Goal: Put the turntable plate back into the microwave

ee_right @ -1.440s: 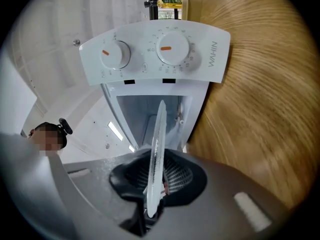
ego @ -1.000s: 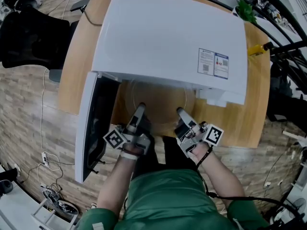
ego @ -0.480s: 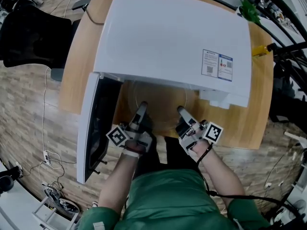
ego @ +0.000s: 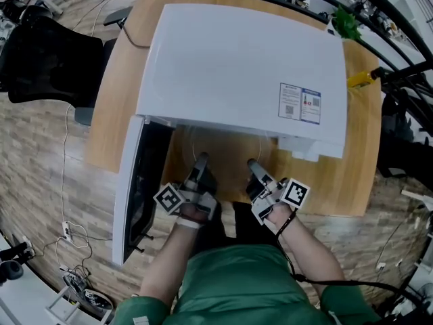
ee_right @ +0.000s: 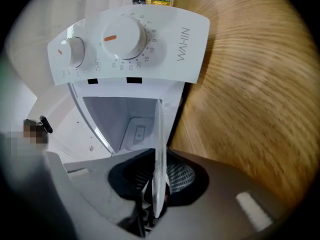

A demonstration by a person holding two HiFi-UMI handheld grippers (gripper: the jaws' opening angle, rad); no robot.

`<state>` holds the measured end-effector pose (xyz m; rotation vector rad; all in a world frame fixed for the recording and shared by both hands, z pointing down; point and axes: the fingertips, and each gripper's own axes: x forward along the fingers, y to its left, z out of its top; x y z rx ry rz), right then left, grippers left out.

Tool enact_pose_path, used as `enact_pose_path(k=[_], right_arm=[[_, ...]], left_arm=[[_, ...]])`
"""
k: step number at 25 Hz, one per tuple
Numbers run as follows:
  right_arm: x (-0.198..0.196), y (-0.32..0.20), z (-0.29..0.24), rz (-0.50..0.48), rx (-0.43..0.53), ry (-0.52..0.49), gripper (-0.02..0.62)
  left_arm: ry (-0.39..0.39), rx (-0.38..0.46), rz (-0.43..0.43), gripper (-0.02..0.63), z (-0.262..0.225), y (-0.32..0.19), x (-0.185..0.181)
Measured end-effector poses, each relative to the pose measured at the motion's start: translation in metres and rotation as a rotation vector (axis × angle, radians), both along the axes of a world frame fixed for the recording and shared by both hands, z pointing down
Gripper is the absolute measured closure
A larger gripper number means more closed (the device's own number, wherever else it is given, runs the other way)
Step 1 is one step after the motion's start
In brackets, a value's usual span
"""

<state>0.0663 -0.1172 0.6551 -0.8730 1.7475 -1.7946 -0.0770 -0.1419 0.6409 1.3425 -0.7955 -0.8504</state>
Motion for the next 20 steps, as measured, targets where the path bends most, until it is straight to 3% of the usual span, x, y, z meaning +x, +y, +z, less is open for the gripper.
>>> enact_pose_path(k=[5, 12, 15, 20], right_arm=[[-0.022, 0.01, -0.006, -0.063, -0.002, 0.009, 0.483], [-0.072, 0.035, -0.009, -0.194, -0.029, 0.022, 0.485], [-0.079, 0.034, -0.005, -0.195, -0.06, 0.042, 0.512], [-0.076, 0.025, -0.012, -0.133, -0.069, -0.02, 0.545]], left_arm=[[0.016, -0.021, -0.012, 0.574, 0.001, -0.005, -0.002], [0.026, -0.04, -0.016, 0.573, -0.002, -0.008, -0.003], [0.009, -0.032, -0.004, 0.572, -0.003, -0.012, -0.005], [-0.022, -0.021, 0.012, 0.574, -0.009, -0.022, -0.005]])
